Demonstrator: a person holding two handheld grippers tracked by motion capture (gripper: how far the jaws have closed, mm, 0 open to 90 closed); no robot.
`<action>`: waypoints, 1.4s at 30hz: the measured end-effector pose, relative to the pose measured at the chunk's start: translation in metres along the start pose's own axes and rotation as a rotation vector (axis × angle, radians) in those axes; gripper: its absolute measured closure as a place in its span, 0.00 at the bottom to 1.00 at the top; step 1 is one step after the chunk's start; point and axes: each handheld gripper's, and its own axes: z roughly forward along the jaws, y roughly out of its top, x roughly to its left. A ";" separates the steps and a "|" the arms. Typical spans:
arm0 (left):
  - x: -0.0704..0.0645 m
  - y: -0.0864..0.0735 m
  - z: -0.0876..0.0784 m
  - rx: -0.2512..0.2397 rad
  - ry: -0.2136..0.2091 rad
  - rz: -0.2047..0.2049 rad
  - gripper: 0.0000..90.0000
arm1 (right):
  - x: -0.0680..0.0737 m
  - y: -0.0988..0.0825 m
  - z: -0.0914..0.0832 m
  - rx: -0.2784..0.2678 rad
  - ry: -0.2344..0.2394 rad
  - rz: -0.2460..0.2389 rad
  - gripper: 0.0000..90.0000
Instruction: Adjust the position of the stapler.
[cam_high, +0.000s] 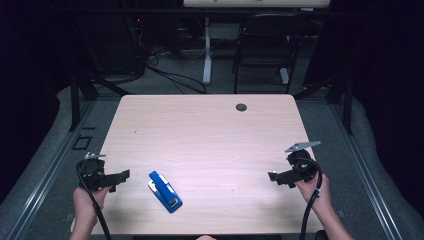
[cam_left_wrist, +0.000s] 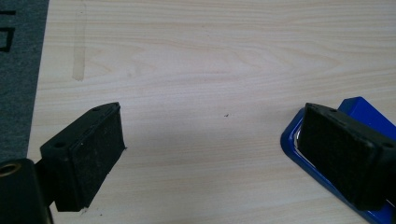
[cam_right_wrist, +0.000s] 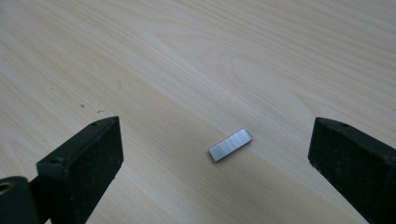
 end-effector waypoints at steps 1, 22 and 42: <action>0.000 0.001 0.000 0.007 -0.004 0.007 0.08 | 0.000 0.000 0.001 0.008 -0.002 0.001 0.03; -0.017 0.007 0.022 0.065 -0.054 0.092 0.21 | -0.008 -0.004 0.003 0.032 0.011 0.025 0.08; -0.043 0.002 0.031 0.149 -0.187 0.244 0.83 | -0.001 -0.002 0.002 0.033 0.010 -0.007 0.09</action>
